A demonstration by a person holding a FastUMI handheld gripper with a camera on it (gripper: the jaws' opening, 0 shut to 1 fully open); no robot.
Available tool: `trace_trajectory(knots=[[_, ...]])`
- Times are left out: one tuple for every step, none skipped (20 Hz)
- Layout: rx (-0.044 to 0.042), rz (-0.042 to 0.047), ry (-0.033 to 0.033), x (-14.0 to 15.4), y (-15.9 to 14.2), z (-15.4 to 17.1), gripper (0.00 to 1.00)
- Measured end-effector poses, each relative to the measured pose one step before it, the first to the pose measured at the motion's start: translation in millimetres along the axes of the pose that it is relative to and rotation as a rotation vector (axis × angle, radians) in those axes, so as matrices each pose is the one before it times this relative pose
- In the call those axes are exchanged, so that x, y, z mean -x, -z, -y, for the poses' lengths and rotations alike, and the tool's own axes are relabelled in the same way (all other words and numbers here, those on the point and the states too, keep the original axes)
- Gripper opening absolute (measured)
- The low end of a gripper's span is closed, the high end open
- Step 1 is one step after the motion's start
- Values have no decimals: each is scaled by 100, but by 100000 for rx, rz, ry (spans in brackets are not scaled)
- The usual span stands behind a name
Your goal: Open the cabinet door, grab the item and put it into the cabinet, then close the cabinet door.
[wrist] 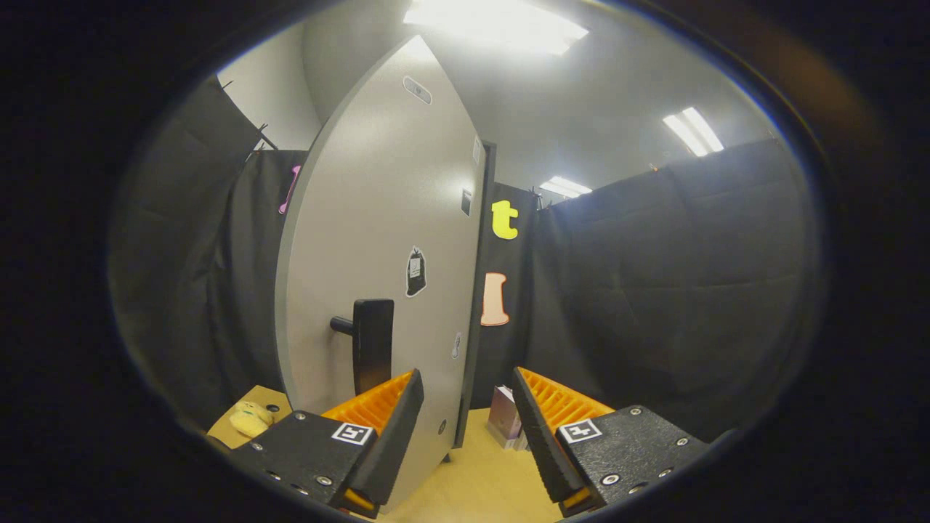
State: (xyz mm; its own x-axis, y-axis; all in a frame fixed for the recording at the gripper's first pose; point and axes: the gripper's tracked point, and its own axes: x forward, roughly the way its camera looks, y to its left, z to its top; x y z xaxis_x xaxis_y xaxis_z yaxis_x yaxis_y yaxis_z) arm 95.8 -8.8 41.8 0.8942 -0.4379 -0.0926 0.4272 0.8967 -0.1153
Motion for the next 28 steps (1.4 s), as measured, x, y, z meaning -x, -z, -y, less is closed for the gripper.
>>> trace_trajectory(knots=[[-380,195,-1310,-163,29,-805,79],[-291,29,-1809,-516,-87,-1487,80],[27,-52,-1779,-530,-50,-1350,81],[-21,-9,-2090,-630,-63,-1492,81],[-258,-27,-2122,-591,-165,-1267,81],[-304,-200,-1912,-744,43,-1258,82],[-315,-549,-1841,-636,102,-1228,83],[-947,-416,-2550,-747,176,-1417,85],[-12,-1144,-1165,-629,352,-1007,85],[764,-1309,-541,-688,476,-656,85],[206,-529,1,-505,107,-363,85],[-1179,224,-227,-379,-299,-265,85],[-1265,735,-446,-129,-242,-35,85],[-974,894,-194,-128,-416,28,85],[-1170,791,-288,104,-331,189,85],[-763,824,-85,195,-257,236,86],[-540,960,49,421,-424,354,86],[-592,678,-498,644,-354,347,86],[-708,608,-1178,746,-284,259,86],[-740,599,-1566,919,-264,222,87],[-911,539,-1738,1038,-178,327,87],[-988,689,-2033,1103,-237,176,87],[-670,499,-1583,1038,-237,267,87],[-562,283,-1216,1054,-140,168,88],[-460,6,-937,950,-88,246,88],[-495,-36,-764,1169,-58,460,89],[-390,-244,-521,1110,-24,336,89],[-325,-172,-792,1003,-105,320,89]])
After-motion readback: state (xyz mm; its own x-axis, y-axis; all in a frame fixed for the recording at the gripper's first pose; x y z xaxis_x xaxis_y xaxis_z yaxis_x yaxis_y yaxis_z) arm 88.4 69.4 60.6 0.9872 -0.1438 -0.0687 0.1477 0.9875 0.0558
